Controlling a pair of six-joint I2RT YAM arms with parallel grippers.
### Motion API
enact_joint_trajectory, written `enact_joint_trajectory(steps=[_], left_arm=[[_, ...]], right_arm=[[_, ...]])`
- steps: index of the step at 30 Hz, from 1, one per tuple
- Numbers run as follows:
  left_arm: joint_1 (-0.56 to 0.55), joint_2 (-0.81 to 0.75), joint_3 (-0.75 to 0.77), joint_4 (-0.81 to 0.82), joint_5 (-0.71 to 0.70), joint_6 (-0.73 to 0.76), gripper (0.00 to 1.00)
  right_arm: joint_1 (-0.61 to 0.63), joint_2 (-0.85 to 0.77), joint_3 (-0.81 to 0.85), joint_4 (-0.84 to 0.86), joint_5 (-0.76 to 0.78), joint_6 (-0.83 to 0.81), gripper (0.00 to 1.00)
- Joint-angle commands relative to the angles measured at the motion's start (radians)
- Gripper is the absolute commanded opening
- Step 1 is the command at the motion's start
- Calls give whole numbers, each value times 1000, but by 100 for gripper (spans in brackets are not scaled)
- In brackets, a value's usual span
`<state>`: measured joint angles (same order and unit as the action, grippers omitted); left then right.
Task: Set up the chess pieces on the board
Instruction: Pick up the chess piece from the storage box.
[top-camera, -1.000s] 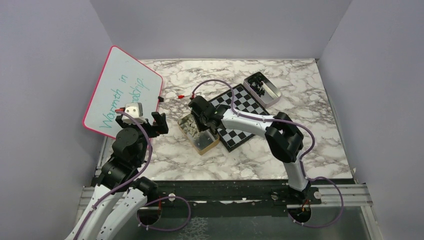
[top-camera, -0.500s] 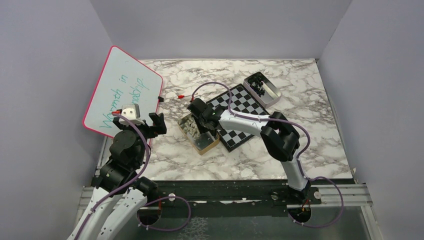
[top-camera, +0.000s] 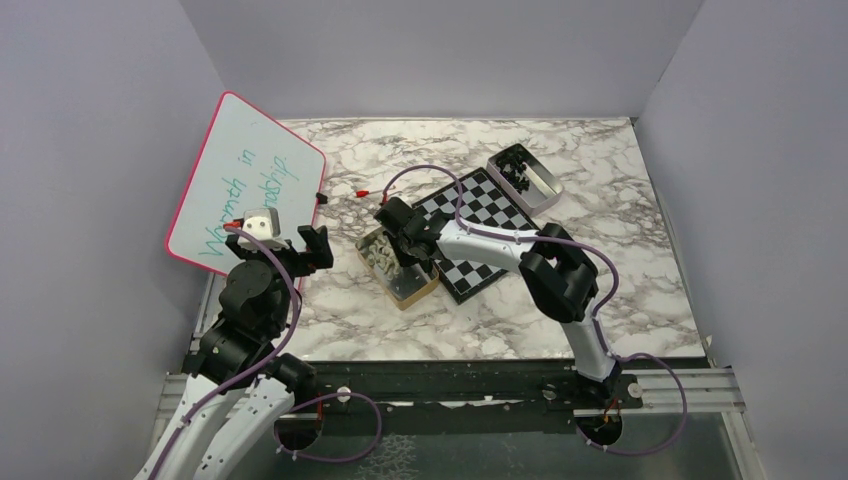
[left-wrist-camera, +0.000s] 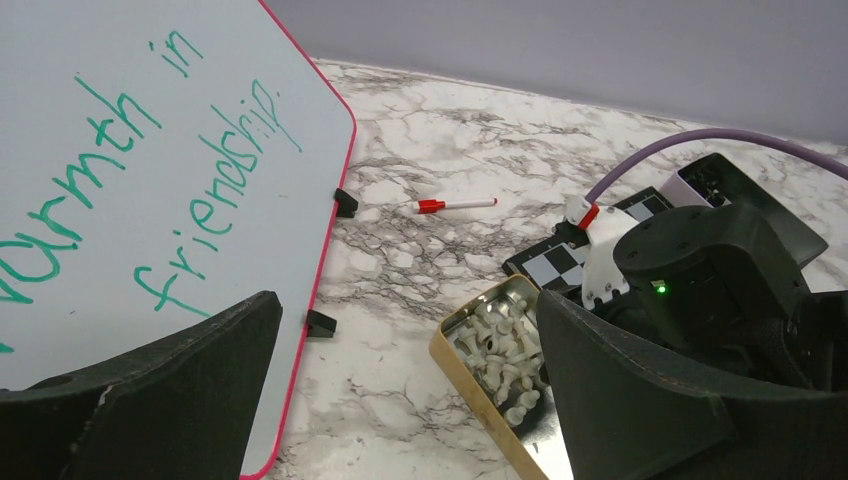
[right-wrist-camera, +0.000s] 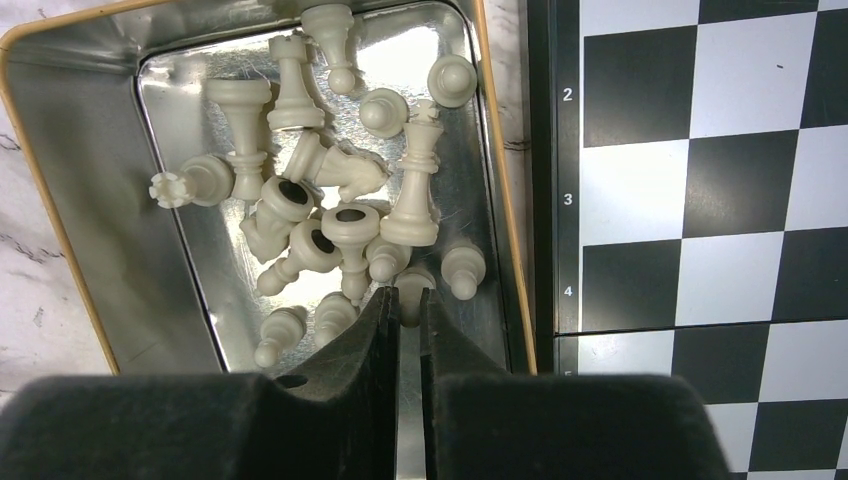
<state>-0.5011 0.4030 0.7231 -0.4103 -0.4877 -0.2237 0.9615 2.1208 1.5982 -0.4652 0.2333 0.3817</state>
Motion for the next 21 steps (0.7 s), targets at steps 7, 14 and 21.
enact_joint_trajectory(steps=[7, 14, 21], left_arm=[[1, 2, -18, 1, 11, -14, 99], [1, 30, -22, 8, 66, -19, 99], [1, 96, -20, 15, 216, -18, 99]], right_arm=[[10, -119, 5, -13, -37, -9, 11], [4, -234, -7, -61, 42, -34, 10], [-76, -331, -46, -138, 111, -51, 10]])
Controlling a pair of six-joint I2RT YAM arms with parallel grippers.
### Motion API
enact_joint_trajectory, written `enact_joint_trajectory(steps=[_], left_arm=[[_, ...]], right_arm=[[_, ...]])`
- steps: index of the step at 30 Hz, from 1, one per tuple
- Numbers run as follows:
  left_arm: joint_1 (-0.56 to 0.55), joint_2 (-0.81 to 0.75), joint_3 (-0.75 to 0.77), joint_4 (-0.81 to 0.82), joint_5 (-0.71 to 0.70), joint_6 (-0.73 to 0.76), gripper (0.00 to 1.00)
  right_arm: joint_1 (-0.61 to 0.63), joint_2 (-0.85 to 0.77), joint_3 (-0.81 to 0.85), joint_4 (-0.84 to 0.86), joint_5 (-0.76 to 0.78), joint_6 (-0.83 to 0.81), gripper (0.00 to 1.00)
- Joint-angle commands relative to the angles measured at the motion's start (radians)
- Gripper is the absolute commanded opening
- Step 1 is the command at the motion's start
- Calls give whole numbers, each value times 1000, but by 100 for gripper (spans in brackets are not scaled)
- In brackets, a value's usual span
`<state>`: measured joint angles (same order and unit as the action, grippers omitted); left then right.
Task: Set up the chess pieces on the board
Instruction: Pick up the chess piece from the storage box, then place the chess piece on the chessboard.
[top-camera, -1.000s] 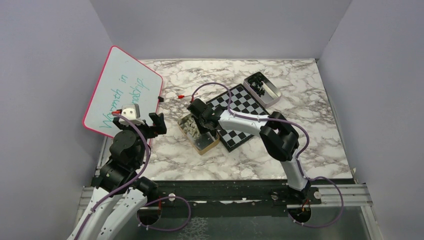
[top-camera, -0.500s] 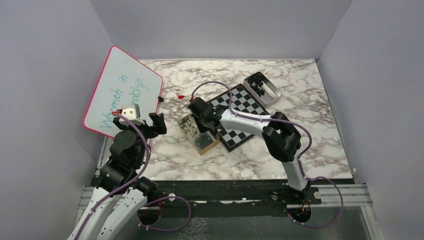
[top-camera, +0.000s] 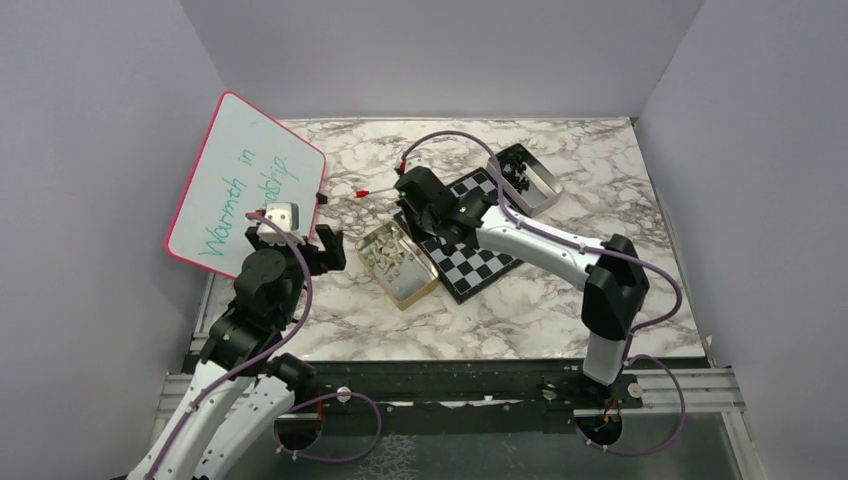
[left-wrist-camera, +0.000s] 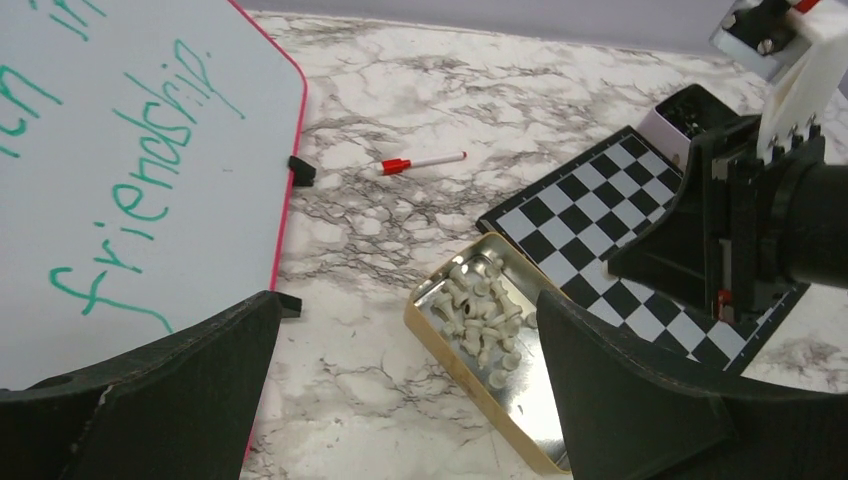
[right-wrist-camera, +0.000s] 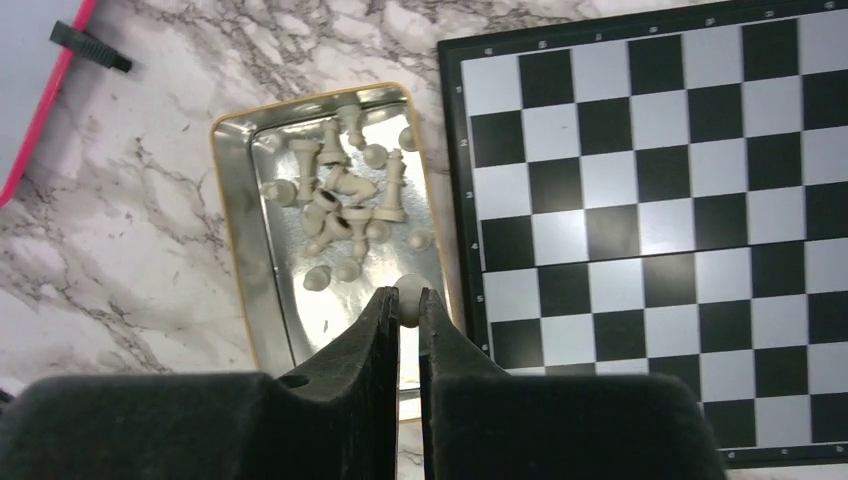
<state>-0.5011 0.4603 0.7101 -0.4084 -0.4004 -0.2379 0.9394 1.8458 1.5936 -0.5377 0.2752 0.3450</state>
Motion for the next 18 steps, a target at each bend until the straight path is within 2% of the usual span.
enact_joint_trajectory(steps=[1, 5, 10, 18], left_arm=[[1, 50, -8, 13, 149, -1, 99], [1, 98, -11, 19, 207, 13, 99], [1, 123, -10, 21, 212, 29, 99], [1, 122, -15, 27, 191, 38, 99]], right_arm=[[-77, -78, -65, -66, 67, -11, 10], [-185, -166, -180, -59, 39, -9, 10], [-324, -246, -297, -42, 20, -19, 10], [-541, -252, -401, 44, -68, -18, 11]])
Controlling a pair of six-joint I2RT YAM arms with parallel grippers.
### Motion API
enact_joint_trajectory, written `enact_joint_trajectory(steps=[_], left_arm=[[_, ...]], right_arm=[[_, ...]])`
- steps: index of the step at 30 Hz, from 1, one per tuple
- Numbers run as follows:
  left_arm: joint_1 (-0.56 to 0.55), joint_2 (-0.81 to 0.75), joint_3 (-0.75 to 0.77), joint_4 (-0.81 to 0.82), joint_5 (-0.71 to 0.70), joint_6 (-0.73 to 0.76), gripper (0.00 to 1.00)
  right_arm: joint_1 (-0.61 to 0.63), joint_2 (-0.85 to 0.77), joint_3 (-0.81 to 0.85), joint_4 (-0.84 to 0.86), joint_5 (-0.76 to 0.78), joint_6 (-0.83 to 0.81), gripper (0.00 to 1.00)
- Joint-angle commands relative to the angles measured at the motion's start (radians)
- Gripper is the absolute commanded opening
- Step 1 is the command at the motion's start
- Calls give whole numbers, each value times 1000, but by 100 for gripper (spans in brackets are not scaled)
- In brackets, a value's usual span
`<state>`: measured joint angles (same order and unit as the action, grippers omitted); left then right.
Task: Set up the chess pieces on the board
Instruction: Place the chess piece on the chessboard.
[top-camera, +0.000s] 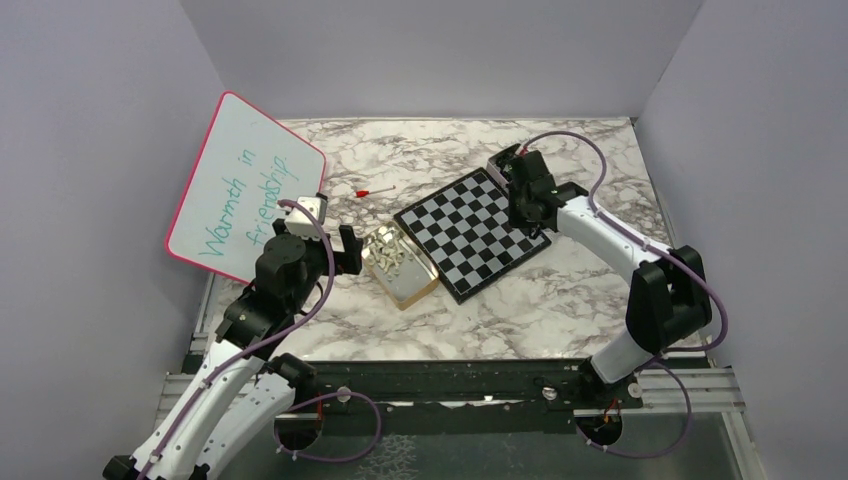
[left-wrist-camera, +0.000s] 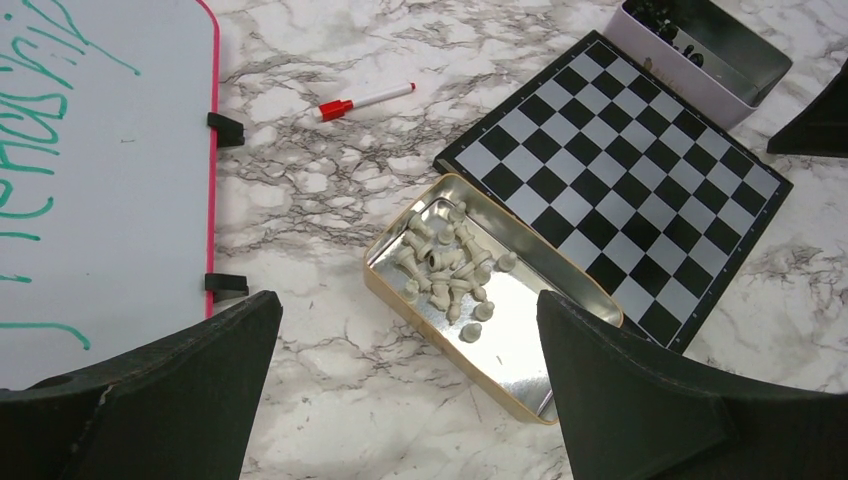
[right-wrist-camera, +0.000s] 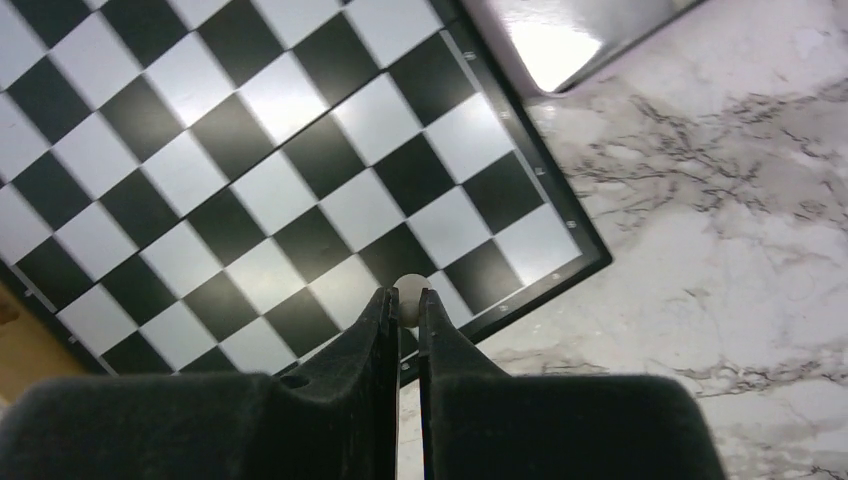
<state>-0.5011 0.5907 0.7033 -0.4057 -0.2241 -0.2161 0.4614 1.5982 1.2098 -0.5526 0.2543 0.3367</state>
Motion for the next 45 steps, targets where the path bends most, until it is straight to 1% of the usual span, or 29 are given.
enact_joint_trajectory(steps=[1, 8, 15, 39, 45], left_arm=[[1, -7, -8, 24, 17, 16, 99], [1, -7, -9, 24, 13, 18, 99], [1, -9, -7, 24, 12, 19, 99], [1, -10, -8, 23, 11, 23, 99], [1, -14, -8, 22, 11, 23, 99]], right_arm=[[-75, 2, -18, 66, -50, -11, 11], [-140, 71, -16, 111, -52, -4, 11], [-178, 129, -6, 128, -64, 1, 12], [-186, 176, -9, 111, -73, 18, 15], [-187, 182, -9, 106, -69, 18, 17]])
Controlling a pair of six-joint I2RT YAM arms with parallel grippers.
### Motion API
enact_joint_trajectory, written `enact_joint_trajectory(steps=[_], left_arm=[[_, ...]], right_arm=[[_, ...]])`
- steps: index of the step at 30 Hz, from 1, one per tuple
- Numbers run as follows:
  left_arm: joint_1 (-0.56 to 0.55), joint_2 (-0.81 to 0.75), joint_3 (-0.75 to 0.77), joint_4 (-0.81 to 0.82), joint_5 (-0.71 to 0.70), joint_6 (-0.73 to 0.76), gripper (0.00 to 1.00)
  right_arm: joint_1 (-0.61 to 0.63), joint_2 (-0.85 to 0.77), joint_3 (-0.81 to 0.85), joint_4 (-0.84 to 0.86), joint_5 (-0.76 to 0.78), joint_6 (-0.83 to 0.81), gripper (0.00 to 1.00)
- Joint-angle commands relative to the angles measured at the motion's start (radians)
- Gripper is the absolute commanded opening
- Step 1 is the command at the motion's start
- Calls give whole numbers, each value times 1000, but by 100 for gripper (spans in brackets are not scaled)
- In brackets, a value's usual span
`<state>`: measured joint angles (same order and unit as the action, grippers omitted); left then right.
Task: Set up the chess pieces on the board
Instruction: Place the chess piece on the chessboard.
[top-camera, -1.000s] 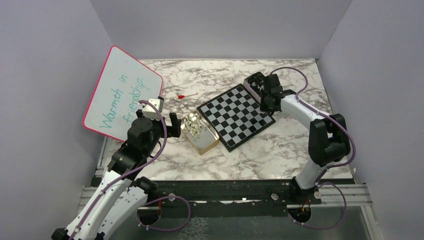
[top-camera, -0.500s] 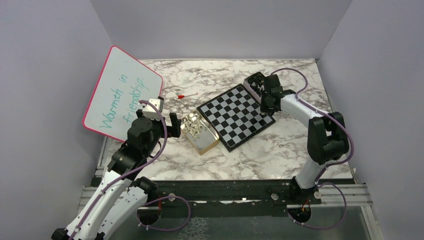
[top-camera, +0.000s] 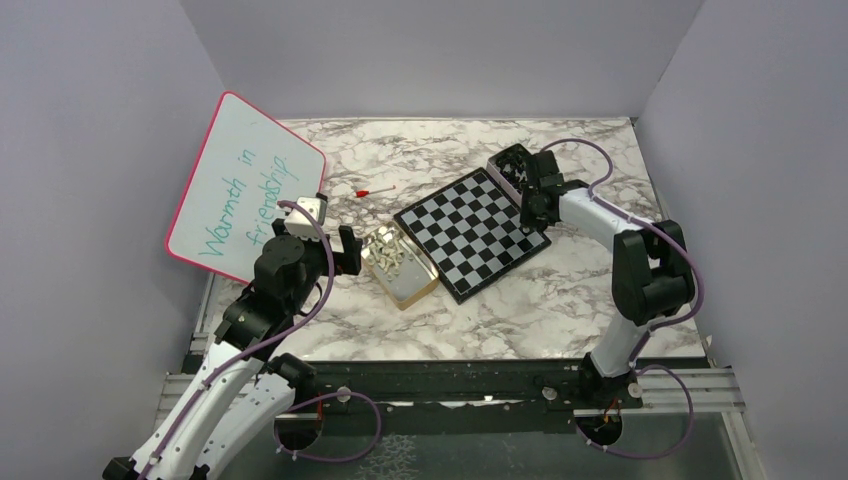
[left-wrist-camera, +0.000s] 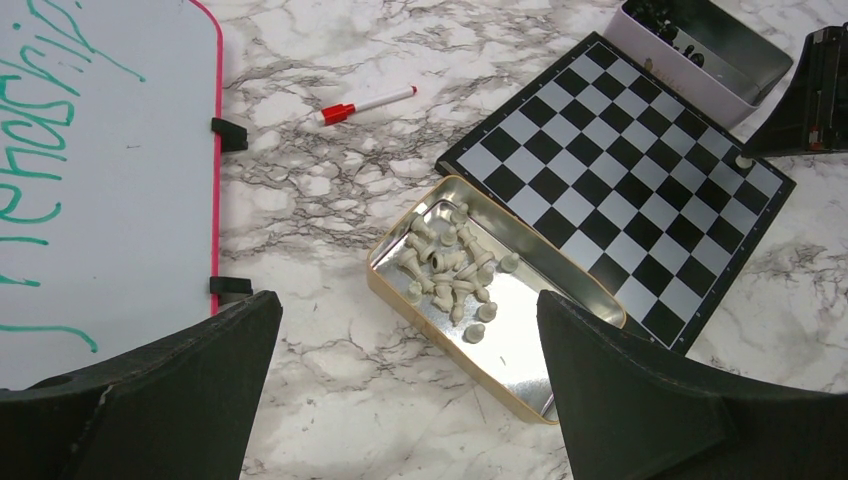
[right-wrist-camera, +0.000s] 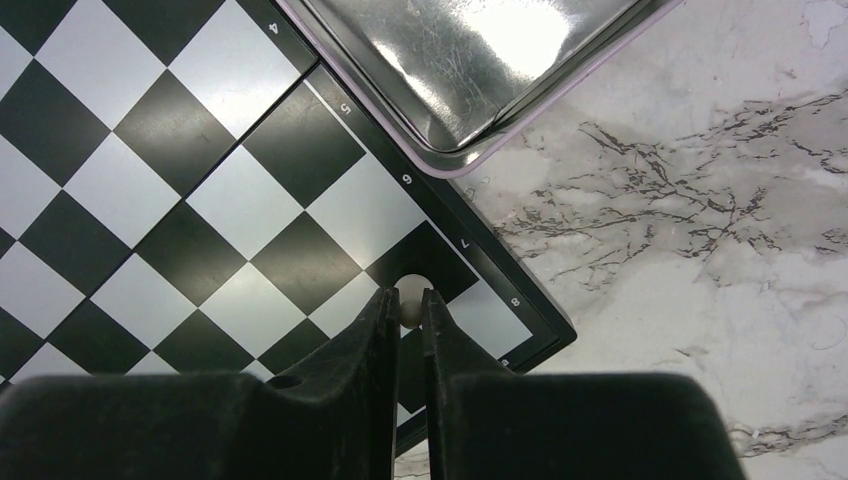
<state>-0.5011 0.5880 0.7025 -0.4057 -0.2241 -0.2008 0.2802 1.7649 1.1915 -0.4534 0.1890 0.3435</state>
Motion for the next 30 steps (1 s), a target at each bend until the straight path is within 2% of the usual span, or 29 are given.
enact_joint_trajectory(steps=[1, 17, 30], left_arm=[[1, -11, -8, 22, 11, 8, 99], [1, -13, -7, 22, 8, 6, 99], [1, -19, -10, 23, 12, 4, 99]], right_arm=[[-6, 19, 11, 3, -1, 11, 17], [-6, 29, 28, -14, 7, 14, 28], [-6, -31, 120, -137, -20, 9, 36]])
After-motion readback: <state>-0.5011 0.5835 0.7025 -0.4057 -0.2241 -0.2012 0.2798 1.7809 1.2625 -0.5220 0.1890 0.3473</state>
